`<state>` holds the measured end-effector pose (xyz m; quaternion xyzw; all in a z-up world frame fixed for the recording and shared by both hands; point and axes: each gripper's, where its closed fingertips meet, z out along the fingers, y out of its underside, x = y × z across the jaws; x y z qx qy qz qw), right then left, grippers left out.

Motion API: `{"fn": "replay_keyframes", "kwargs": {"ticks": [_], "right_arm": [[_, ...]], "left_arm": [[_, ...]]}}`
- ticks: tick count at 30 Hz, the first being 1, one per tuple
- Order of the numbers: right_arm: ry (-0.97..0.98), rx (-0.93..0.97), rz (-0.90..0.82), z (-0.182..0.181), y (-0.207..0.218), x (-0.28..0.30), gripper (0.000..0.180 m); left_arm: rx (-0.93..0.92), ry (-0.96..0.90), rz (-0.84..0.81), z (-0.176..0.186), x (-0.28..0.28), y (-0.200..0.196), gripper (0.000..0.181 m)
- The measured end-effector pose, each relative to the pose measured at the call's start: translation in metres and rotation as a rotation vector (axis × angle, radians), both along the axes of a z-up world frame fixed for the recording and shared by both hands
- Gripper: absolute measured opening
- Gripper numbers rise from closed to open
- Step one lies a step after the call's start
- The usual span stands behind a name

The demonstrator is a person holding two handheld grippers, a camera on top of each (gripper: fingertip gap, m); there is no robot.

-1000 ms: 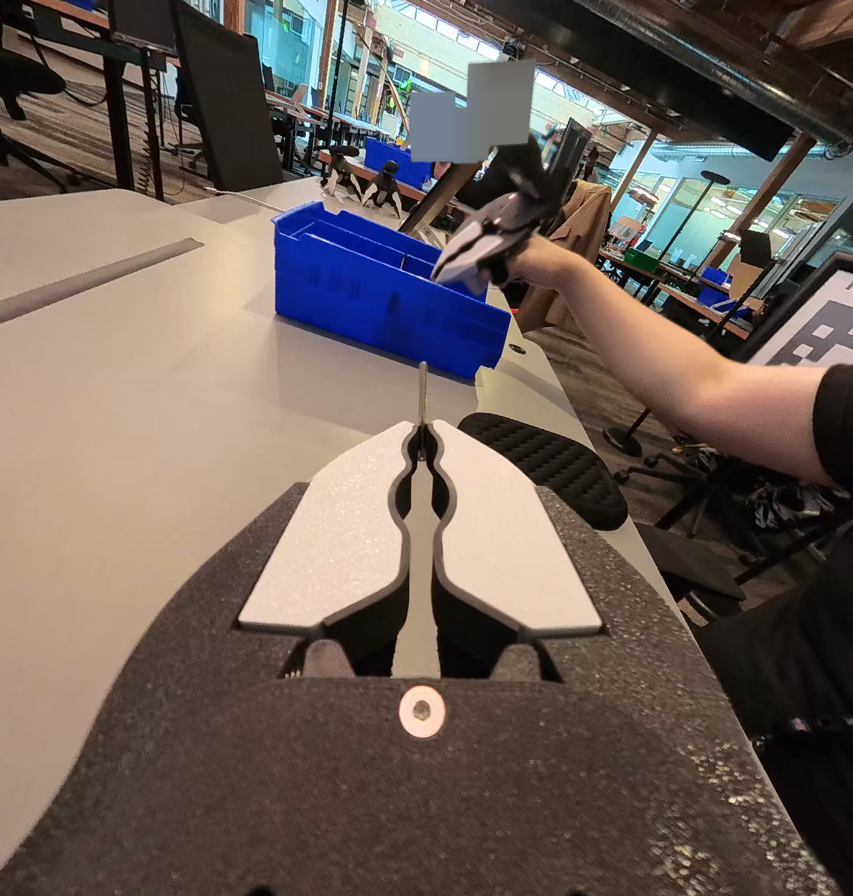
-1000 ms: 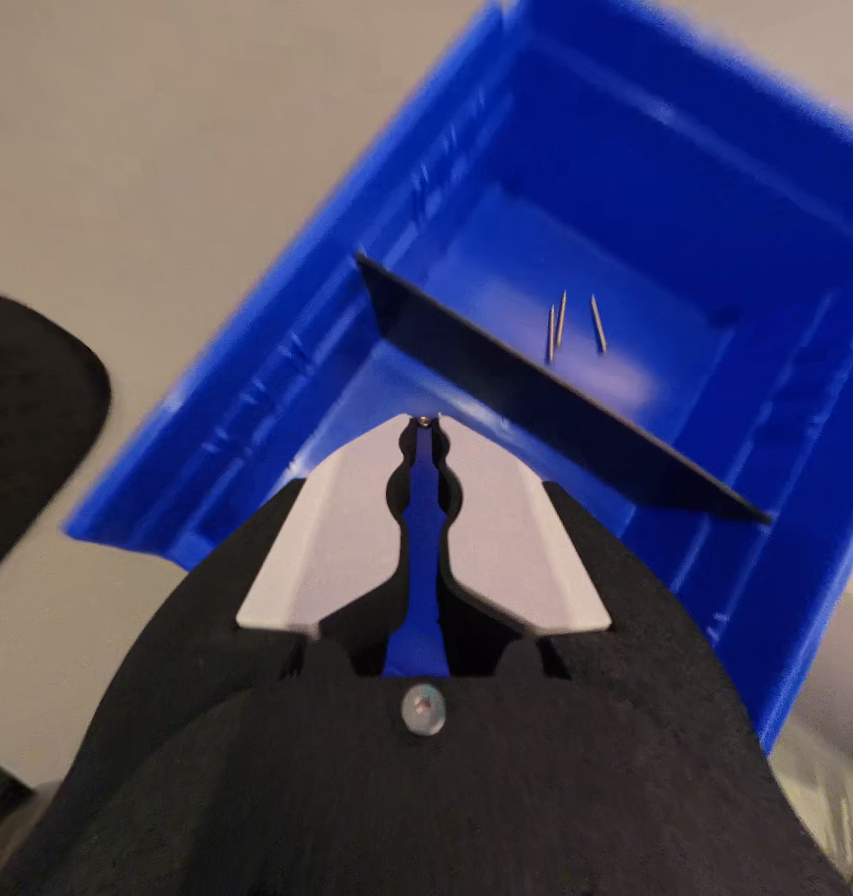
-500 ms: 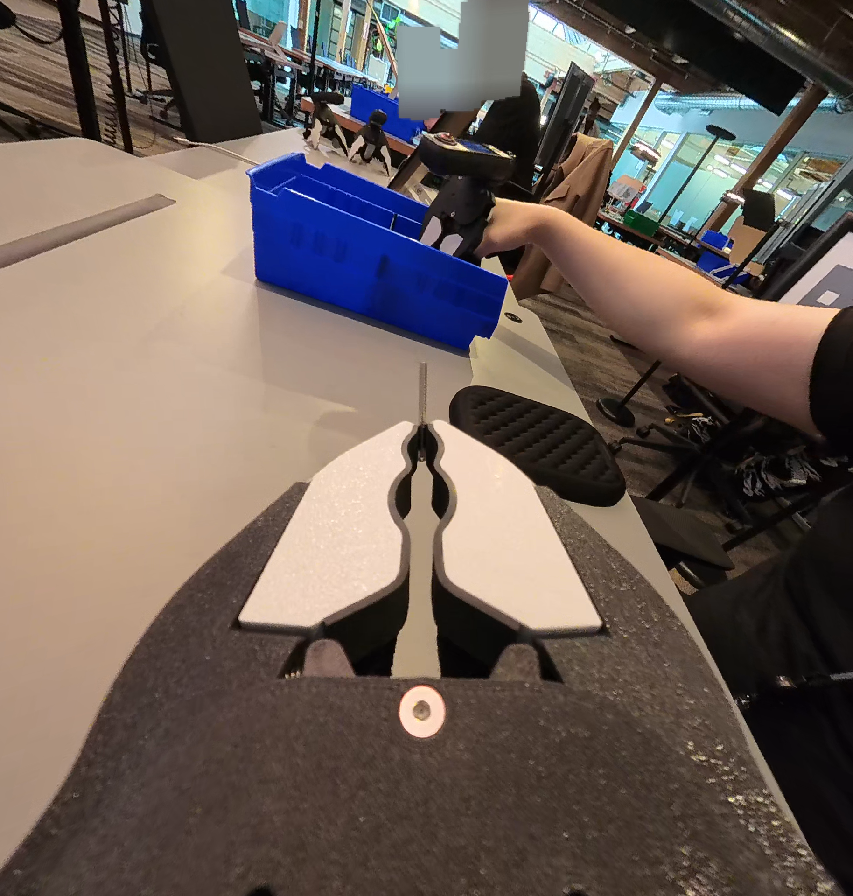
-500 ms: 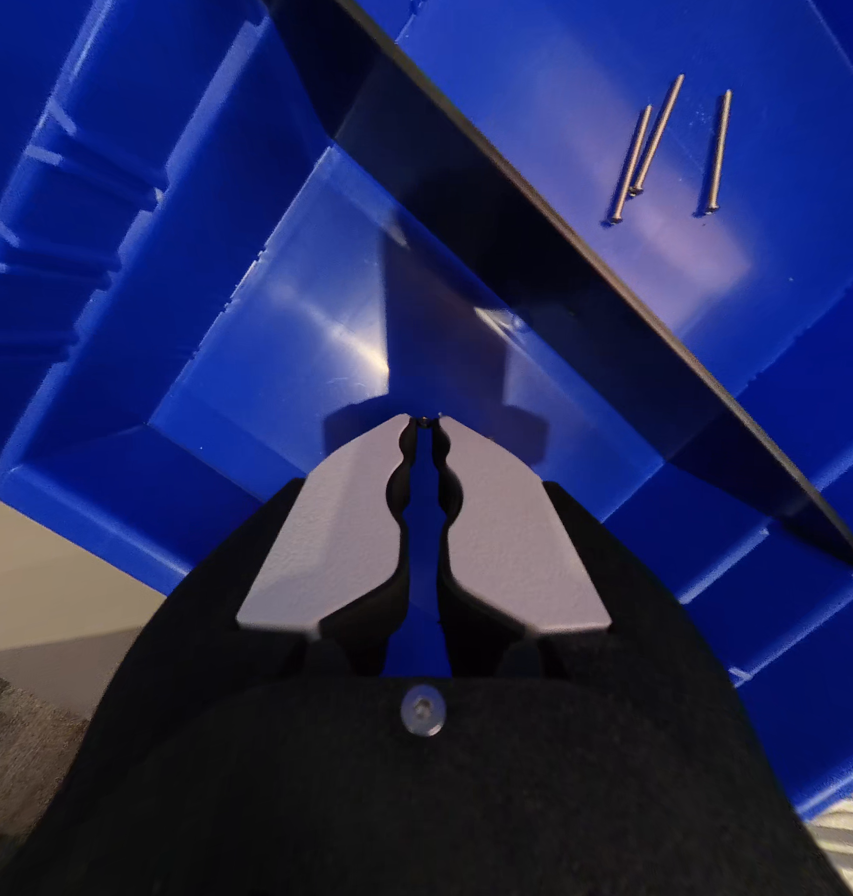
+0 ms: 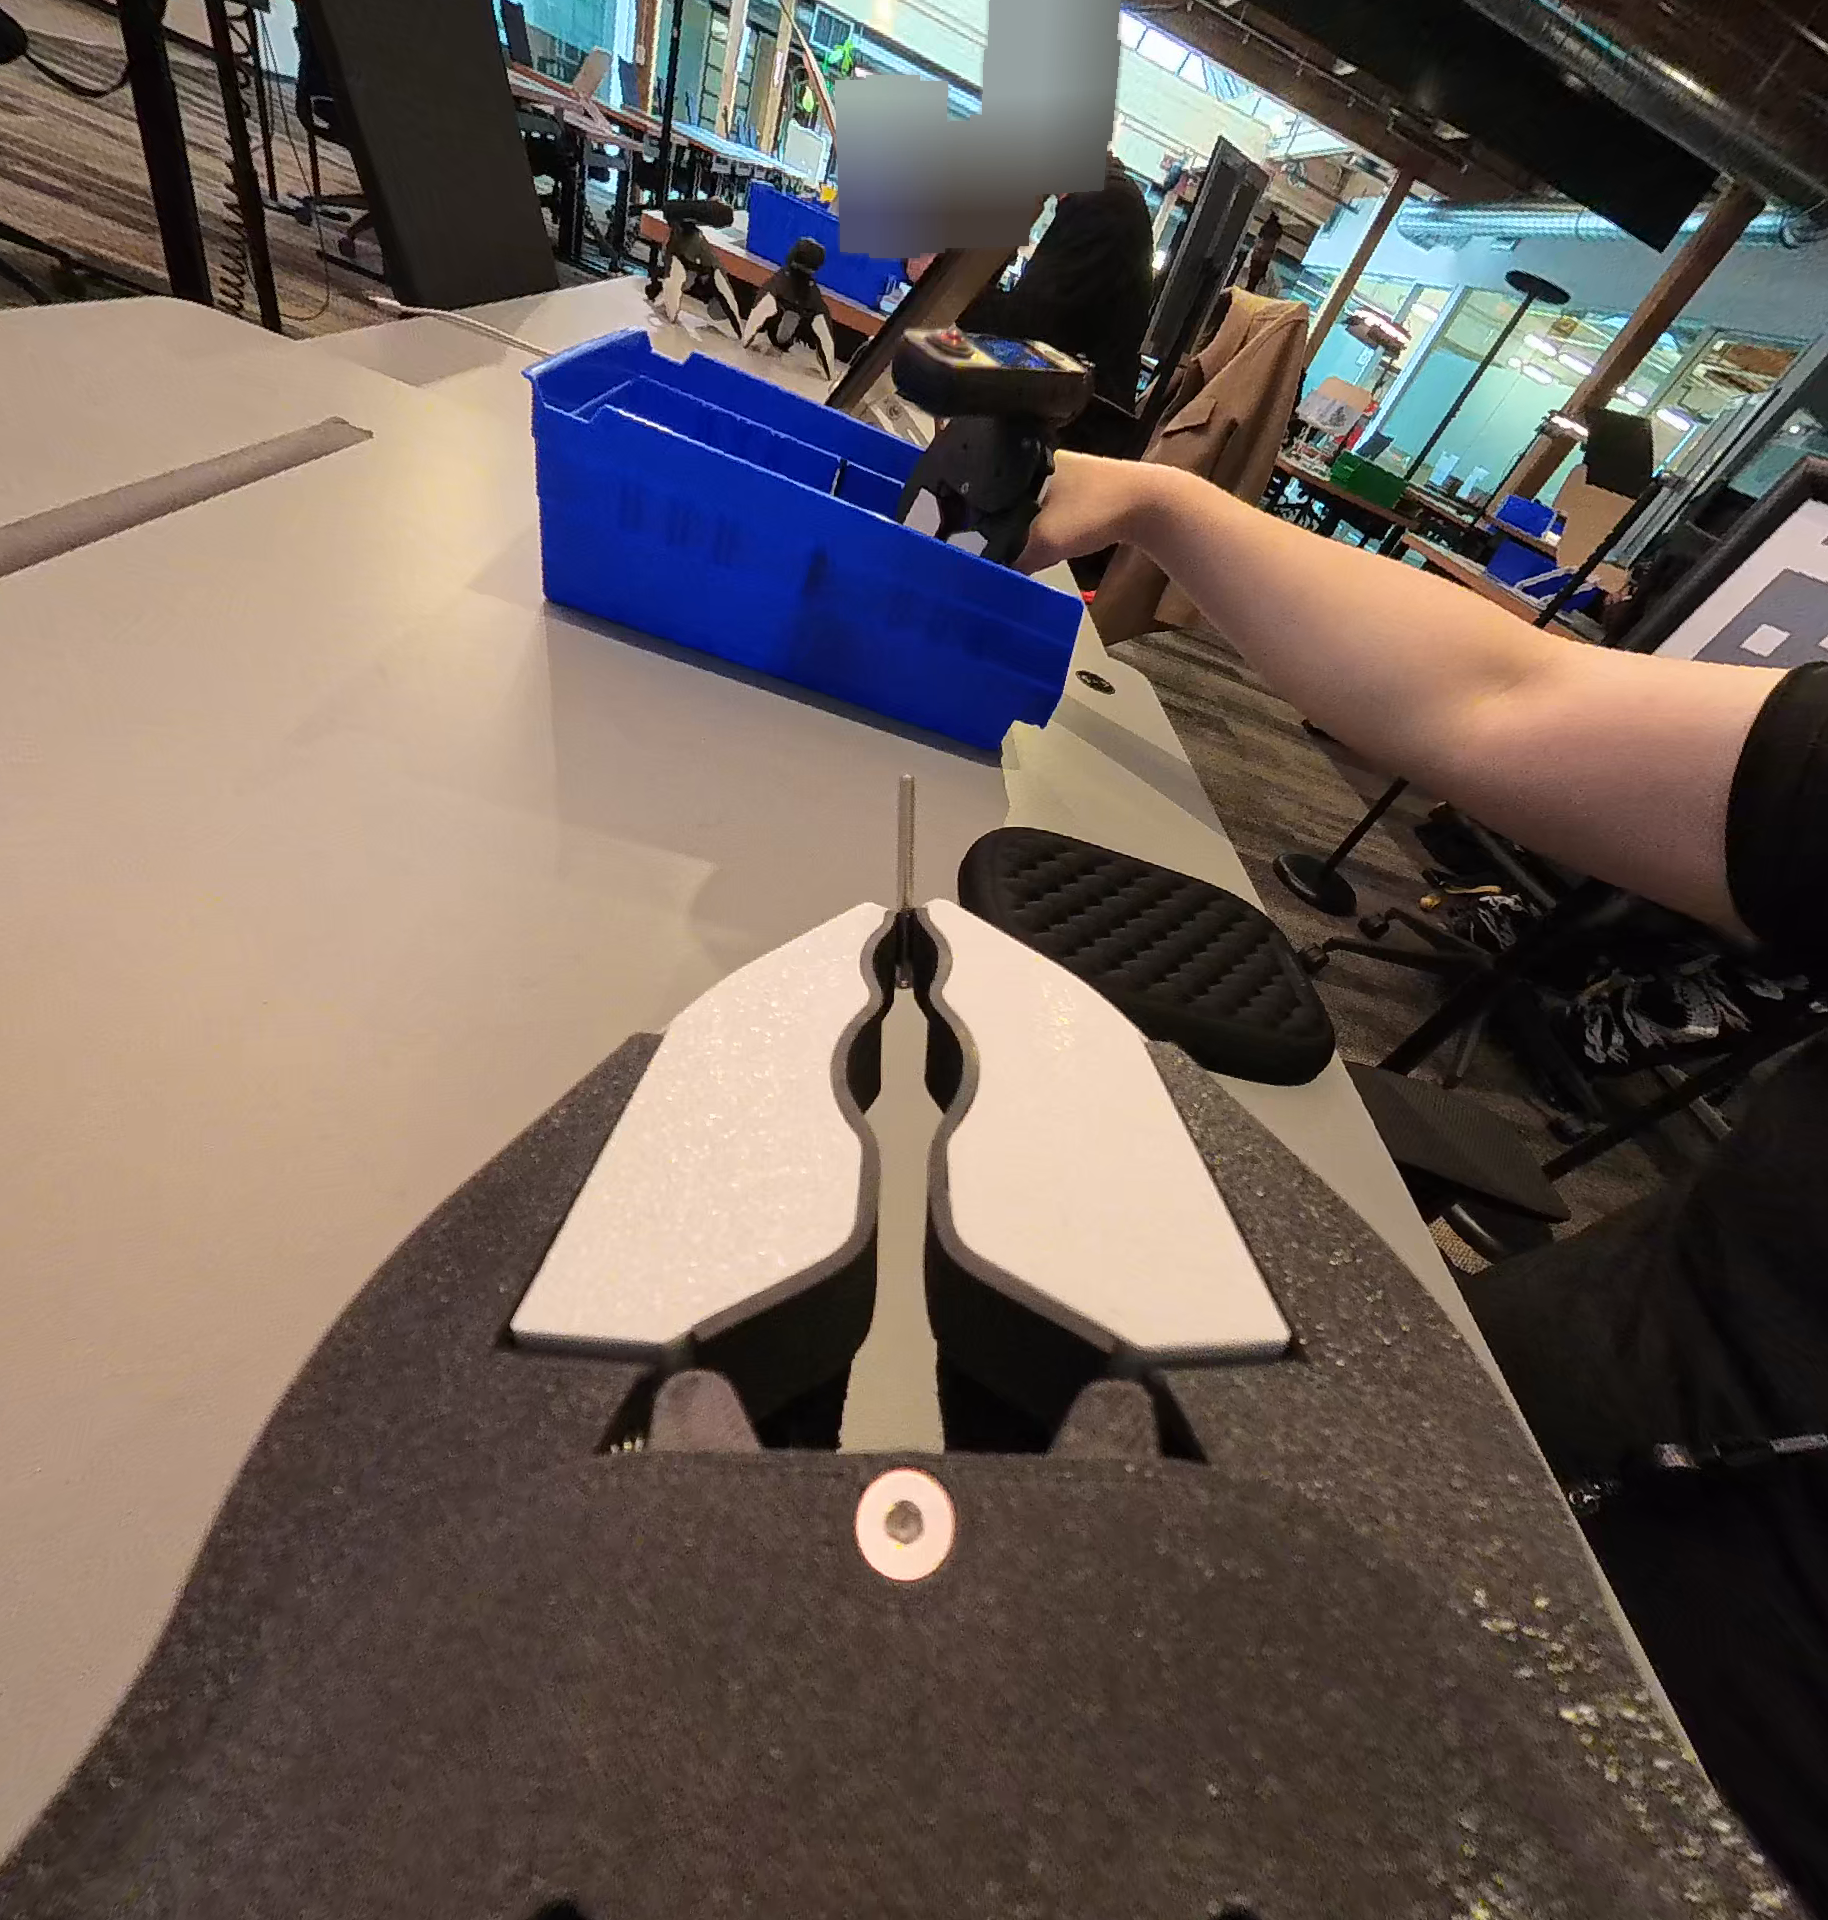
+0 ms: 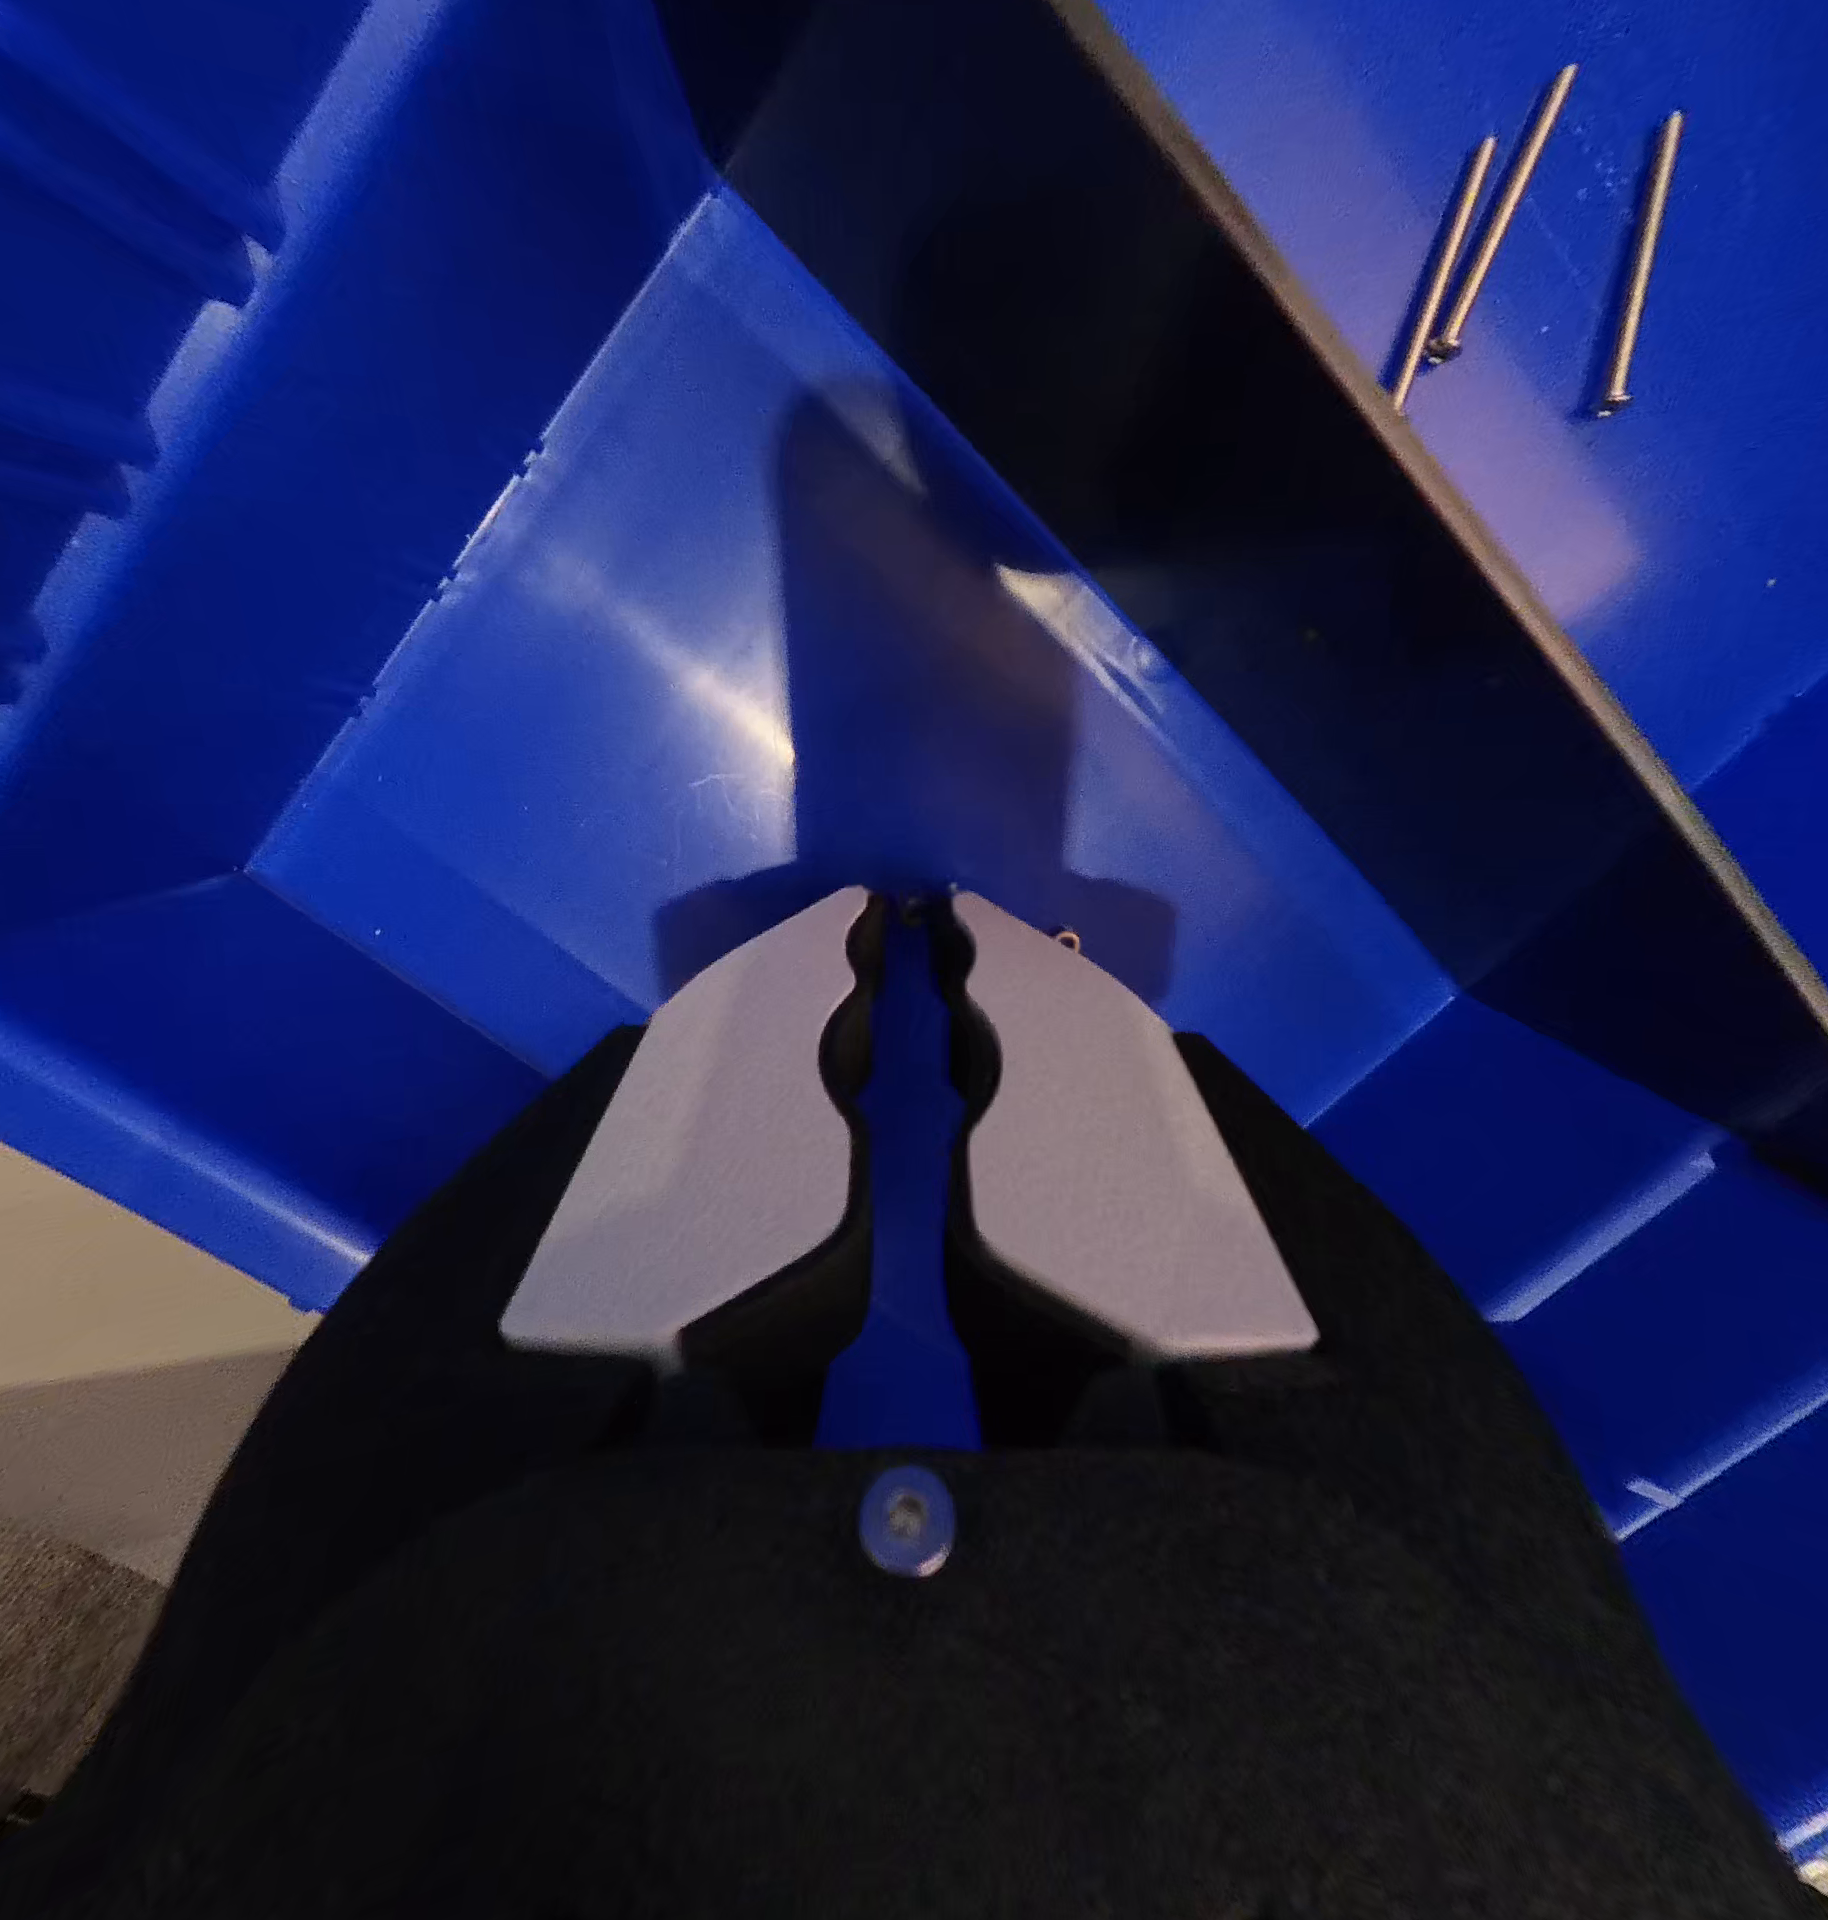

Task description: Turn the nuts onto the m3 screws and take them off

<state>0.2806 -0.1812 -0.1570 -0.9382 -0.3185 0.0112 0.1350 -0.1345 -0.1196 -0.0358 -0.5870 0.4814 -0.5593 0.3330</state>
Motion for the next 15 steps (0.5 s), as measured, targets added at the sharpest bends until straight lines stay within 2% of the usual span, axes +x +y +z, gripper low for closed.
{"fn": "replay_keyframes", "kwargs": {"ticks": [5,8,11,15], "right_arm": [[0.056,0.062,-0.017,0.012,0.004,-0.002,0.017],[0.07,0.151,-0.029,0.036,0.007,0.0,0.018],[0.074,0.319,-0.025,0.081,0.014,-0.004,0.016],[0.104,0.652,0.034,0.163,0.026,-0.041,0.017]], "left_arm": [[0.001,-0.007,0.003,0.002,-0.001,0.0,0.002],[0.0,-0.015,0.007,0.004,-0.002,0.001,0.002],[0.002,-0.026,0.014,0.007,-0.002,0.002,0.002],[0.022,-0.048,0.028,0.011,0.0,0.003,0.002]]}}
